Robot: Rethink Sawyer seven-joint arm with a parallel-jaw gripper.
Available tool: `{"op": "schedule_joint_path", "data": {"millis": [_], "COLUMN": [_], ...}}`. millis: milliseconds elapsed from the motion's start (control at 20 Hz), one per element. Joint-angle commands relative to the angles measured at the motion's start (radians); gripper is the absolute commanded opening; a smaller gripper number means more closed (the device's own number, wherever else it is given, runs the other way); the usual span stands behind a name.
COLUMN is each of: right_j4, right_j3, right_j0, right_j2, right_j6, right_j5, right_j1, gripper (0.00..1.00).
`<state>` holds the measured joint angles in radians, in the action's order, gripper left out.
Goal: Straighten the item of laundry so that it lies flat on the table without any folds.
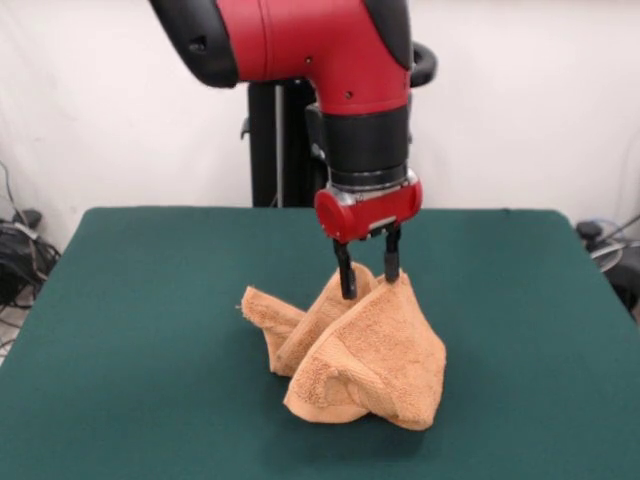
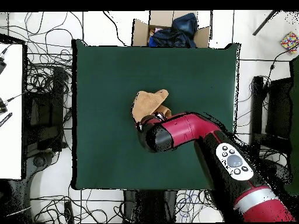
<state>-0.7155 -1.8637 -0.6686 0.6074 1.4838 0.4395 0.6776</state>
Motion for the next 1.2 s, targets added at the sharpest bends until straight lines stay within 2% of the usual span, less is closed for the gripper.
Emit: {"op": "schedule_joint_path", "data": {"millis": [50, 200, 650, 1200], "right_j4": [-0.108, -0.123, -0.14, -0.054], "right_j3": [0.099, 0.11, 0.081, -0.023], "right_j0": [0.01, -0.005, -0.037, -0.086], "right_j2": [-0.052, -0.044, -0.02, 0.045], "right_j6": [-0.073, -0.087, -0.097, -0.13], "right_j5": [0.031, 0.038, 0.057, 0.131], "right_j1": [-0.11, -0.133, -0.128, 0.005], "gripper": [1.0, 1.0, 1.0, 1.0]}}
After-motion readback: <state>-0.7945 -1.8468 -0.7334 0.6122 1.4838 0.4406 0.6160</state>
